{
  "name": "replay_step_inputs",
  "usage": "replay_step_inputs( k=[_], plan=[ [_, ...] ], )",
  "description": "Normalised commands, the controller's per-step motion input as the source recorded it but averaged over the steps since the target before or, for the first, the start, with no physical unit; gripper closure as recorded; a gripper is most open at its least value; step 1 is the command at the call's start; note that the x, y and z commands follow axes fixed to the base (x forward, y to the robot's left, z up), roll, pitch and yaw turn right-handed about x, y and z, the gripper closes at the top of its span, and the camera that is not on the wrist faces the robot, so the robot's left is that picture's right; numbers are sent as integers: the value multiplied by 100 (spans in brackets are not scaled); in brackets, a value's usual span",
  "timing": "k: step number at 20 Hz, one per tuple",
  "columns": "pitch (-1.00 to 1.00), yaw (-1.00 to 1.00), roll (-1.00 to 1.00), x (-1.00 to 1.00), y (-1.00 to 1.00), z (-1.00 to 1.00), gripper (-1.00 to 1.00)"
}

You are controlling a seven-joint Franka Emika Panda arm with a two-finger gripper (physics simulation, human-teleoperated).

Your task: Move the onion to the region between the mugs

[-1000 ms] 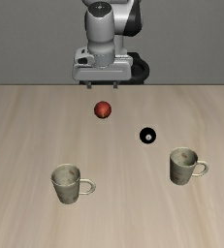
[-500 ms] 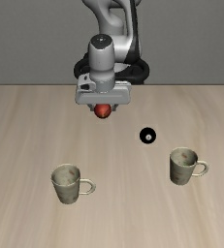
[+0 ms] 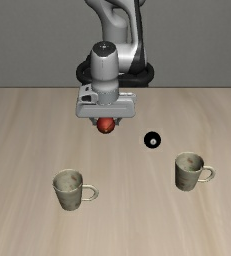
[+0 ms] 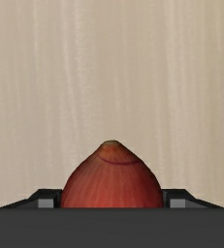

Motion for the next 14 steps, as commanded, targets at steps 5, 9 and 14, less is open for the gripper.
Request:
replay_step_inputs(
  k=[5,9,14],
  plan=[
    [0,0,0,100,0,0,100],
    [0,0,0,100,0,0,100],
    [0,0,0,100,0,0,100]
  ],
)
